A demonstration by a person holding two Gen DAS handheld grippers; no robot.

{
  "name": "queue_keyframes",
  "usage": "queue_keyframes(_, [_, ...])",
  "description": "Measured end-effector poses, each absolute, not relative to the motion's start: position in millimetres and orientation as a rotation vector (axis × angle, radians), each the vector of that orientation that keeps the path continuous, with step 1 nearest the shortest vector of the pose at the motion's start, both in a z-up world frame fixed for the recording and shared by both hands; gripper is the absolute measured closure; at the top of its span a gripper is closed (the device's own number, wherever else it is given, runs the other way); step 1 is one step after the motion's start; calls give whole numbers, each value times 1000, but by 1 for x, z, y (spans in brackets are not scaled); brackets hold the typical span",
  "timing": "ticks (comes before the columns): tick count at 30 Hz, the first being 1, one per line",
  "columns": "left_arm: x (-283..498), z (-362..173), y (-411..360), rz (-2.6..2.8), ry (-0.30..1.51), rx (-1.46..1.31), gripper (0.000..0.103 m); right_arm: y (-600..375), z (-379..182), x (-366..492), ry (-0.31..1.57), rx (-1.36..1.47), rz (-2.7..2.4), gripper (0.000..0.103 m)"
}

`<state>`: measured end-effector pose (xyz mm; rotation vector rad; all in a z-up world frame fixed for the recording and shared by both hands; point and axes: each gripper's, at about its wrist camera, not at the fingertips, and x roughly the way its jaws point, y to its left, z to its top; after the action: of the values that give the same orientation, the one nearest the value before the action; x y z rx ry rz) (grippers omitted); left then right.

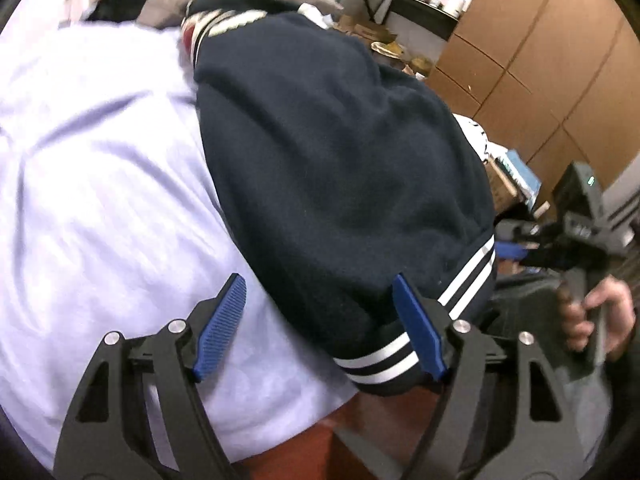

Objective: Fold large clothes

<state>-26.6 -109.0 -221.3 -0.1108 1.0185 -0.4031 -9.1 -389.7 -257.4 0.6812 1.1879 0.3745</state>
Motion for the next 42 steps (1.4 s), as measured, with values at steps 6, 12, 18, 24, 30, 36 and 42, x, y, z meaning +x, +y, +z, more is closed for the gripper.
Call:
queue_keyframes(6, [-20,-246,-120,-458,1143,-254,27,-378,-293,1,1330,742,436,18])
queue_keyframes(12, [-18,-257,-120,-508,1170,-347,27,-392,-284,-3,1202,989,616,18])
queue_keyframes(18, [-22,-256,-126,-464,1122,-281,20,-398,-272,-11,1191,826,419,26])
queue_keyframes(24, [-15,-269,-133,-506,1124,-398,16,-425,-285,-9,1170,1018,369,22])
queue_keyframes(30, [-18,-275,-157,-552,1170,-368,16,-399,-288,2,1239,967,450,22])
queue_keyframes(36, [-12,-287,-159,-576,1225,-487,16,-380,-297,9,1285,949,500,19])
queue_keyframes(42, [-9,-271,-163,-621,1157,-657,16,-376,-270,5,1101,1086,791,19])
